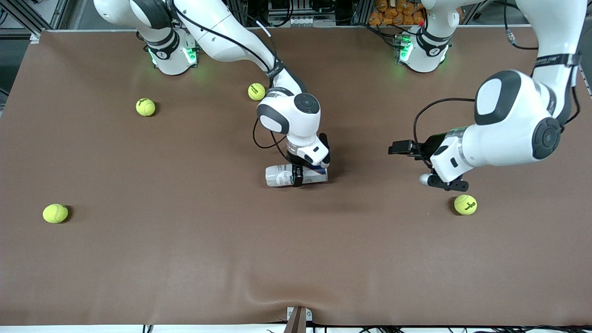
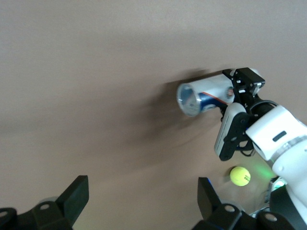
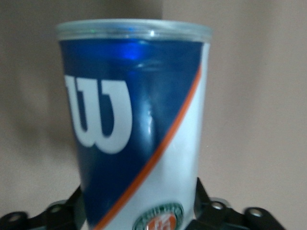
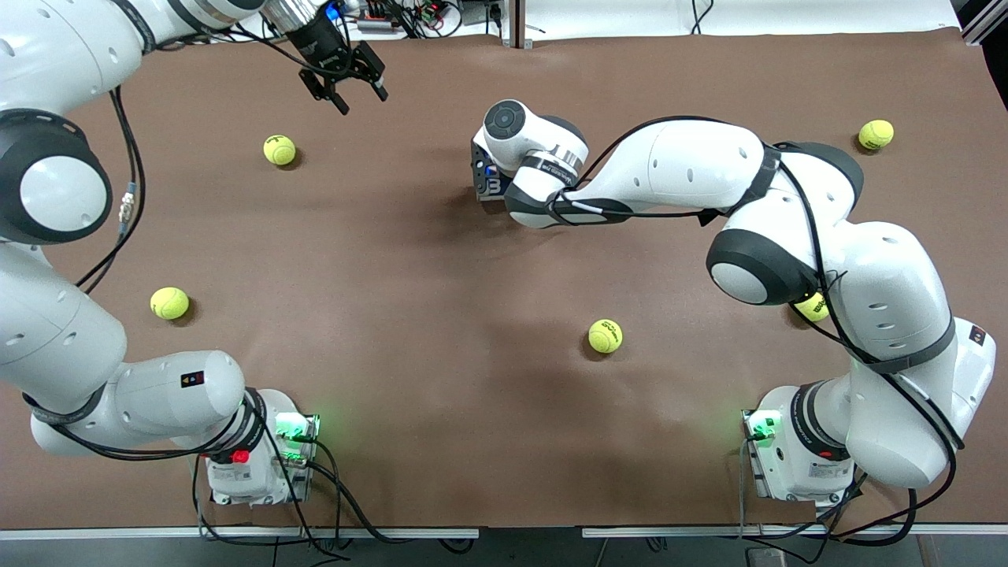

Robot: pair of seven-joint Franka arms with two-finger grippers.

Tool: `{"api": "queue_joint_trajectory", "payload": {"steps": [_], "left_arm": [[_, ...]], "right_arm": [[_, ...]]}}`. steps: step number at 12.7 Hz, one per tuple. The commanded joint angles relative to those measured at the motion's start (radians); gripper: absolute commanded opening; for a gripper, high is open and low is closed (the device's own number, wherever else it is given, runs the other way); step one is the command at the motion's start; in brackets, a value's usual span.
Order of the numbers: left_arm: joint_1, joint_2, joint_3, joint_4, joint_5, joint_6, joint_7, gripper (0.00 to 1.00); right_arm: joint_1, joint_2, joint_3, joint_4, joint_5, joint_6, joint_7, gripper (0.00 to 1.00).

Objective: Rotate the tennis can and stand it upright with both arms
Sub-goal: 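Lower the can lying down, open the right gripper while the left gripper approaches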

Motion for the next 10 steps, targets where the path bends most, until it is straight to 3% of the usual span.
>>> {"api": "queue_joint_trajectory", "payload": {"steps": [1, 5, 8, 10], "left_arm": [[0.01, 0.016, -0.005, -0.069, -0.113, 0.09, -0.006, 1.0], [0.004, 0.057, -0.007, -0.149, -0.273, 0.199, 0.002, 1.0], [-0.016, 0.11, -0.008, -0.183, -0.425, 0.284, 0.037, 1.0], [-0.043, 0.157, -0.008, -0.187, -0.51, 0.351, 0.083, 1.0]], "right_arm": [[0.001, -0.031, 0.007, 0.015, -0.024, -0.016, 0.019, 1.0], [0.013, -0.146, 0.01, 0.013, -0.012, -0.151, 0.037, 1.0], [0.009, -0.26, 0.007, 0.013, -0.012, -0.278, 0.181, 1.0], [-0.057, -0.314, 0.004, 0.012, -0.01, -0.308, 0.183, 1.0]]}}
